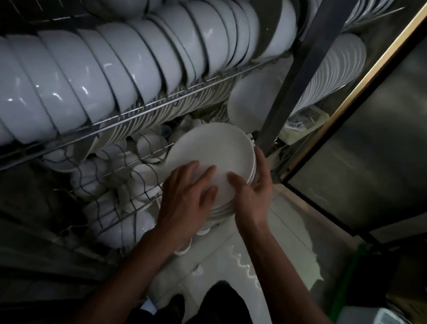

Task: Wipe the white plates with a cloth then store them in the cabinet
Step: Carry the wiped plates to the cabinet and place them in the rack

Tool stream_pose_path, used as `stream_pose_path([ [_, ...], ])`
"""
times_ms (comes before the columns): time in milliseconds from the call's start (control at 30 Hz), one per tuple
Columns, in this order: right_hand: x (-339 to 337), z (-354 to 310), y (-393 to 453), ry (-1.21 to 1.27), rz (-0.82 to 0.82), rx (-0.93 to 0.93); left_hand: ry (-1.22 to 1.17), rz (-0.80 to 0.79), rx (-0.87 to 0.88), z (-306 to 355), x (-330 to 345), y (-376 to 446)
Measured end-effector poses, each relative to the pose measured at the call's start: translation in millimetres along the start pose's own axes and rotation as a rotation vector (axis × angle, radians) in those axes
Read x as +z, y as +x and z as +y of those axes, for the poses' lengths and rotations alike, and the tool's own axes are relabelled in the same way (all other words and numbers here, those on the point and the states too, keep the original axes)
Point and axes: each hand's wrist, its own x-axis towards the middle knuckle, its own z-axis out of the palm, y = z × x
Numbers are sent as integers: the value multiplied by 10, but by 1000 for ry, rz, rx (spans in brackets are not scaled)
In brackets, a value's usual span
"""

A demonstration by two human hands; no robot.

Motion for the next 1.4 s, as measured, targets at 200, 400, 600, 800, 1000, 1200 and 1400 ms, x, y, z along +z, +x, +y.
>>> stream_pose_path([
  [200, 186, -49, 606, -133, -95, -112, -119, 25, -27, -57, 164, 493],
  [400, 258, -68, 1276, -215, -208, -212, -208, 23, -104, -32, 447, 1039],
  [600, 341, -24, 1789, -303, -324, -323, -162, -17, -156, 7, 649, 1441],
  [800, 404, 7, 2073, -377, -422, -318, -267, 54, -207, 53, 769, 1624],
  [1000, 430, -8, 2204, -404, -471, -352, -410, 133, -260, 117, 895, 1703],
  [1200, 458, 50, 2266, -421, -493, -369, -394, 142, -286, 59, 961, 1749],
  [1400, 414, 156, 2281, -432, -519, -385, -397, 159, -293, 61, 1016, 1699],
])
